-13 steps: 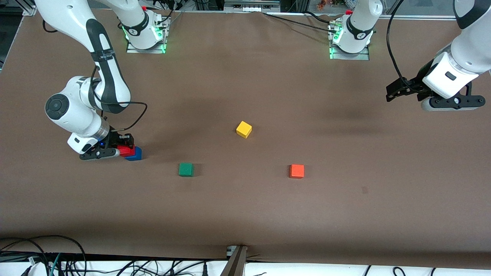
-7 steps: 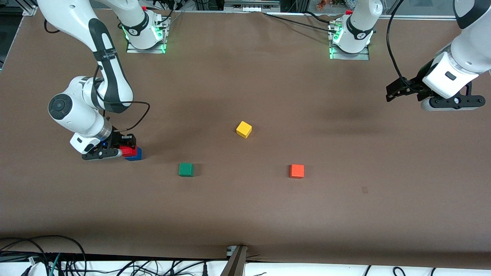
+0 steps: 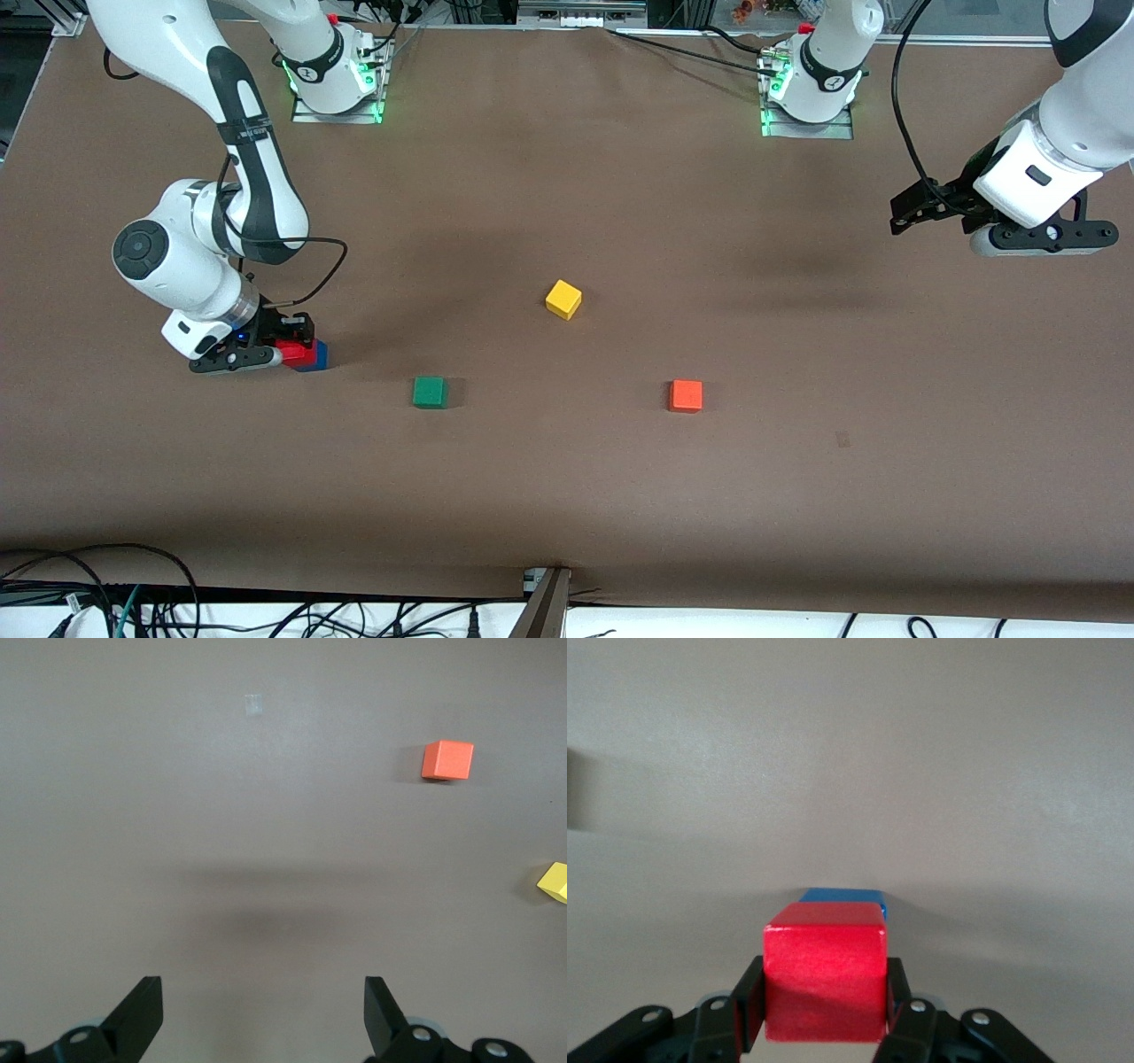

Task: Pass red block to right arm, stack on blue
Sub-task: 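Hold the red cube on the blue cube with the right gripper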

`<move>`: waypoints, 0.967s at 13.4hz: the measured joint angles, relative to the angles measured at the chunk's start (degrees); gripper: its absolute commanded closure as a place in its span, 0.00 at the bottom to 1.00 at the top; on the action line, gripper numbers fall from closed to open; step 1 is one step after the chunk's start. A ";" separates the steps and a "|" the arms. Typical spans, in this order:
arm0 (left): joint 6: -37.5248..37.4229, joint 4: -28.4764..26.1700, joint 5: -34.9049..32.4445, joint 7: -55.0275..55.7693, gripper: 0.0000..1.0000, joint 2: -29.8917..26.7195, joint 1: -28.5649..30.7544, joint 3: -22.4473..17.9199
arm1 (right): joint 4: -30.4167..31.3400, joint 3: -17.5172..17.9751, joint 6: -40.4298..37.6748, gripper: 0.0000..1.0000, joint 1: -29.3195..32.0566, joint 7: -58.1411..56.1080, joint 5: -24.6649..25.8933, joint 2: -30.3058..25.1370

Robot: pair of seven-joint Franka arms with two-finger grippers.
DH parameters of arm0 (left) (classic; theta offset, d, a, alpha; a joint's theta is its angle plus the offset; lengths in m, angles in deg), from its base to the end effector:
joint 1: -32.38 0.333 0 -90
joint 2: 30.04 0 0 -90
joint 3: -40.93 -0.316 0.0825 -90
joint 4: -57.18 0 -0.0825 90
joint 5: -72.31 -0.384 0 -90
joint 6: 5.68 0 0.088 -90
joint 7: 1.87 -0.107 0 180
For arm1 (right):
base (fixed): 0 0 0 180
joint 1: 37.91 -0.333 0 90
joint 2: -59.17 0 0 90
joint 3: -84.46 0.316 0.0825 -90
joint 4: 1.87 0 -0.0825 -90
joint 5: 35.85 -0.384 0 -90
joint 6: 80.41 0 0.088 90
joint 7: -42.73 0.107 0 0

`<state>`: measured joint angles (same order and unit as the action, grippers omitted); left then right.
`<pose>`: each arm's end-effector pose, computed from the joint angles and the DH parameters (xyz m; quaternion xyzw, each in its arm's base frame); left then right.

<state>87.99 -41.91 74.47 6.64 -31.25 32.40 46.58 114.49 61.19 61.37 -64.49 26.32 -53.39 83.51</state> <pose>0.5444 -0.0580 0.5666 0.9988 0.0271 -0.0387 0.0131 0.6038 0.0412 0.2565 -0.9966 -0.0730 -0.0355 0.0128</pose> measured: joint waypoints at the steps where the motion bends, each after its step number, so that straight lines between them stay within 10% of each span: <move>1: 0.00 0.00 0.00 0.00 0.00 0.00 0.00 0.00 | -0.02 0.00 0.00 1.00 0.00 0.01 0.00 0.02; 3: 0.00 0.00 0.00 0.00 0.00 0.00 0.00 0.00 | -0.04 0.00 0.00 1.00 0.00 0.02 0.00 0.03; 4: 0.00 0.00 0.00 0.00 0.00 0.00 0.00 0.02 | -0.04 0.00 0.00 0.34 0.00 0.02 0.00 0.03; 5: 0.00 0.00 0.00 0.00 0.00 0.00 0.00 0.02 | -0.04 0.00 0.00 0.00 0.01 0.05 0.00 0.03; 13: 0.00 0.01 0.00 0.00 0.00 0.00 0.00 0.09 | -5.10 -0.94 -5.91 0.00 0.12 0.16 0.00 -0.86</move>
<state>87.99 -41.90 74.47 6.64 -31.25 32.40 46.66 109.39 60.25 55.46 -64.37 26.48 -53.39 82.66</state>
